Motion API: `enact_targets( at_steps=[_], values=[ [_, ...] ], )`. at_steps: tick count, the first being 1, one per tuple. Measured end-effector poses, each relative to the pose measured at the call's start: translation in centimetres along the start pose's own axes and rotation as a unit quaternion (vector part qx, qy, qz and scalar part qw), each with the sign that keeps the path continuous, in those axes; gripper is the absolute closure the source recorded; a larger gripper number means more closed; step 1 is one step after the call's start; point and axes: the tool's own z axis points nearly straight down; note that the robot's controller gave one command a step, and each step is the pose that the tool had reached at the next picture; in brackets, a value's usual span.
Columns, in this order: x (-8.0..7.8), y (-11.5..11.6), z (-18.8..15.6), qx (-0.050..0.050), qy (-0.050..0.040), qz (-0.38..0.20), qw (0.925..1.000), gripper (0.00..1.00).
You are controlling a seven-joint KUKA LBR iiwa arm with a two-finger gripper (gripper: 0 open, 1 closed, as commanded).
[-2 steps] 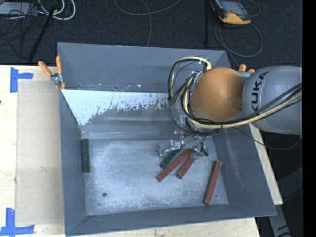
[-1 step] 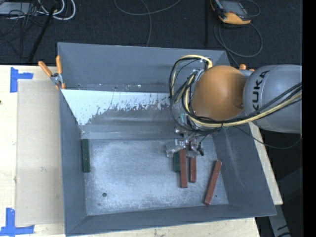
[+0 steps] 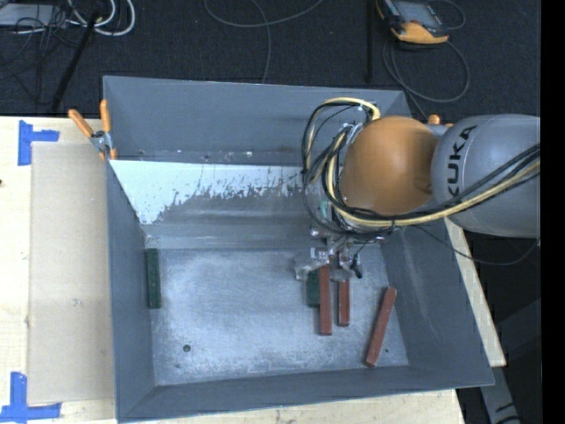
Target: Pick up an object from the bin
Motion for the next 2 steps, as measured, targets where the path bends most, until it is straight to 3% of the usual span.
enact_targets(
  at_steps=[1,2],
  values=[
    [5.1,-1.5,0.4,-0.001,-0.0020,-0.079,0.9969,1.00],
    [5.9,2.2,-17.6,0.000,-0.0013,-0.082,0.9967,1.00]
  ],
)
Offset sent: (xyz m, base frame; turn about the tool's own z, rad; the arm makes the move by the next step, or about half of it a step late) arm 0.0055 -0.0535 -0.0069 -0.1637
